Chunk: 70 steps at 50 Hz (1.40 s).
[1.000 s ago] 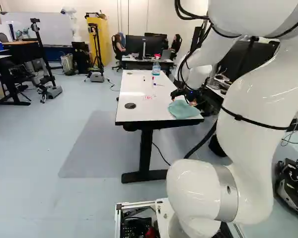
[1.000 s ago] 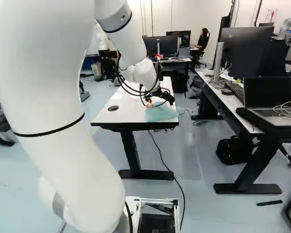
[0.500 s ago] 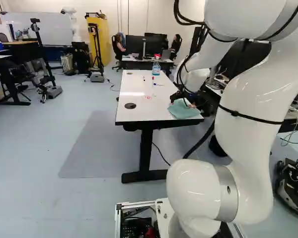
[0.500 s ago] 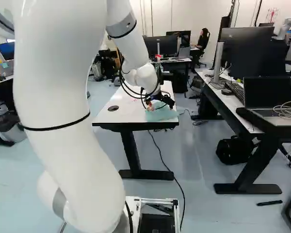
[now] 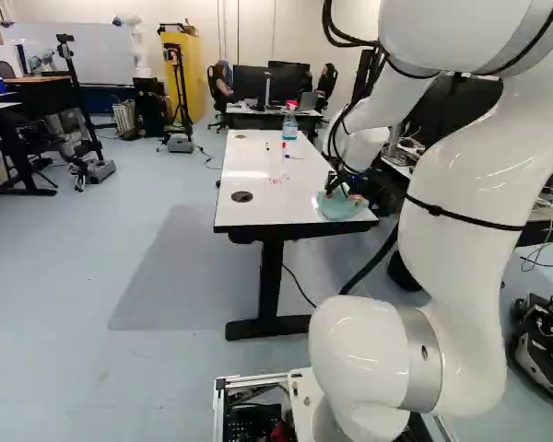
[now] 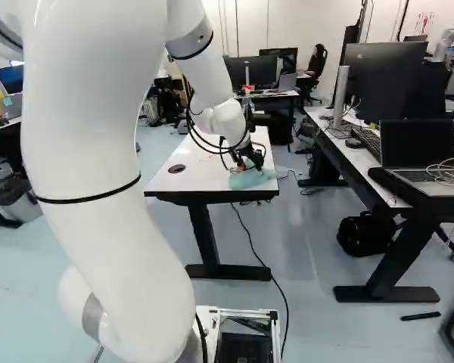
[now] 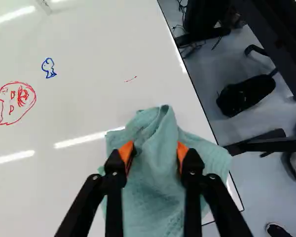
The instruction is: Clean the table with the green towel
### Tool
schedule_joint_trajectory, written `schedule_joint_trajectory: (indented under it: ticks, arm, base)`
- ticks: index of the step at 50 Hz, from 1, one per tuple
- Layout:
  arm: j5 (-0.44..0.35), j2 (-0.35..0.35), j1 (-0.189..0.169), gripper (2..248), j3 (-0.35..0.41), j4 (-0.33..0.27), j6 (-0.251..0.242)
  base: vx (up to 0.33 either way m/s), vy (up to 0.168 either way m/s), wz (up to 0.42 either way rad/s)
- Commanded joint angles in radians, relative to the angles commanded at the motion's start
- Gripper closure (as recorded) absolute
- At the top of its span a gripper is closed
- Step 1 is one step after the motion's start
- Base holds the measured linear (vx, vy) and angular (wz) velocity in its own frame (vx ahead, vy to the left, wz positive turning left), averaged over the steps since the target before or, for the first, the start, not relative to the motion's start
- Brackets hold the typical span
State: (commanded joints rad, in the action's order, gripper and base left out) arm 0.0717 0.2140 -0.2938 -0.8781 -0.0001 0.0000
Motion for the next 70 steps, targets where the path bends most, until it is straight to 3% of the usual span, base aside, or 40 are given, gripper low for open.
schedule_joint_trajectory:
  ticks: [2, 3, 7, 8, 13, 14, 70]
  arm:
    - [0.0, 0.0, 0.0, 117, 0.0, 0.0, 0.0]
    - [0.0, 0.0, 0.0, 154, 0.0, 0.0, 0.0]
    - [0.0, 0.0, 0.0, 154, 0.0, 0.0, 0.0]
    - [0.0, 0.0, 0.0, 188, 0.0, 0.0, 0.0]
    - [0.0, 0.0, 0.0, 188, 0.0, 0.0, 0.0]
    - [0.0, 0.0, 0.0, 208, 0.0, 0.0, 0.0]
    - [0.0, -0.128, 0.005, 208, 0.018, 0.0, 0.0]
  base:
    - [0.0, 0.0, 0.0]
    - [0.0, 0.0, 0.0]
    - [0.0, 0.0, 0.0]
    - [0.0, 0.0, 0.0]
    - [0.0, 0.0, 0.0]
    - [0.0, 0.0, 0.0]
    - [0.0, 0.0, 0.0]
